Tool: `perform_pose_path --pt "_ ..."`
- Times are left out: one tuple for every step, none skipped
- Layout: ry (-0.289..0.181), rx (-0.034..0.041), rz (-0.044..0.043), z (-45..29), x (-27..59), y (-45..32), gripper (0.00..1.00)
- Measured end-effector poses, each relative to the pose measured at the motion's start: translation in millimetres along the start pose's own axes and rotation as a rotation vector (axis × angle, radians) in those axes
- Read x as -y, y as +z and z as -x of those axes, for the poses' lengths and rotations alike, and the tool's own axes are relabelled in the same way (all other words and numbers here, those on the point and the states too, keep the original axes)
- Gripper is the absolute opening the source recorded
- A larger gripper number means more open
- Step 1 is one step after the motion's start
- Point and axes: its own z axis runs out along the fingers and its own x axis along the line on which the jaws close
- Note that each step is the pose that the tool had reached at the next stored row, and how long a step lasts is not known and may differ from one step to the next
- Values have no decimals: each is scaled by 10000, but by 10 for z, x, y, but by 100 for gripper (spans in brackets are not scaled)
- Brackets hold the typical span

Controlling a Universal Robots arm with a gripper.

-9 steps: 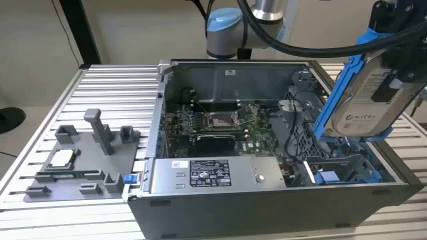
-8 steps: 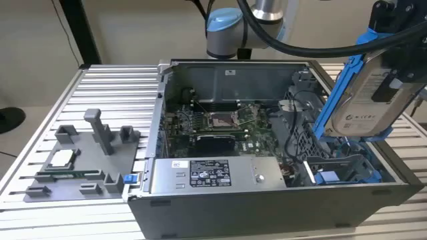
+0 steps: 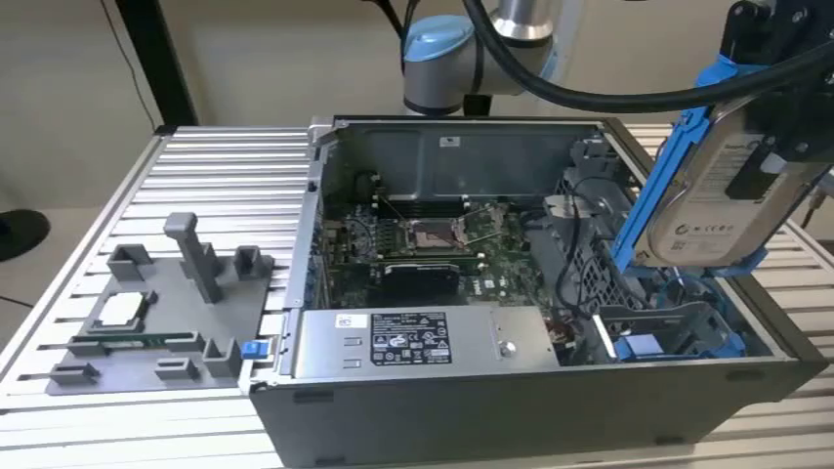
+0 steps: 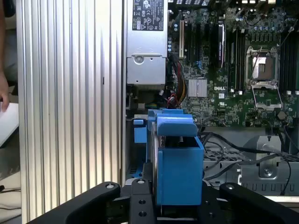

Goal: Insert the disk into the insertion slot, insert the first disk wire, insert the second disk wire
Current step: 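Insert the disk into the insertion slot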

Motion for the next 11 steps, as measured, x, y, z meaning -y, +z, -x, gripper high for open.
perform_pose_path --pt "0 0 0 0 0 0 0" --pt "-1 -1 0 0 0 1 0" --pt "-1 0 0 0 1 5 0" --pt "-1 -1 0 0 1 10 0" --pt "0 0 -1 -1 1 18 0" --pt "-1 1 -1 -2 1 29 0" --pt "-1 4 -1 -4 2 41 0" --pt "-1 6 -1 -6 2 51 0" --pt "0 10 0 -7 3 62 0" --pt "0 10 -1 -7 3 72 0" --pt "-1 11 0 -7 4 83 0"
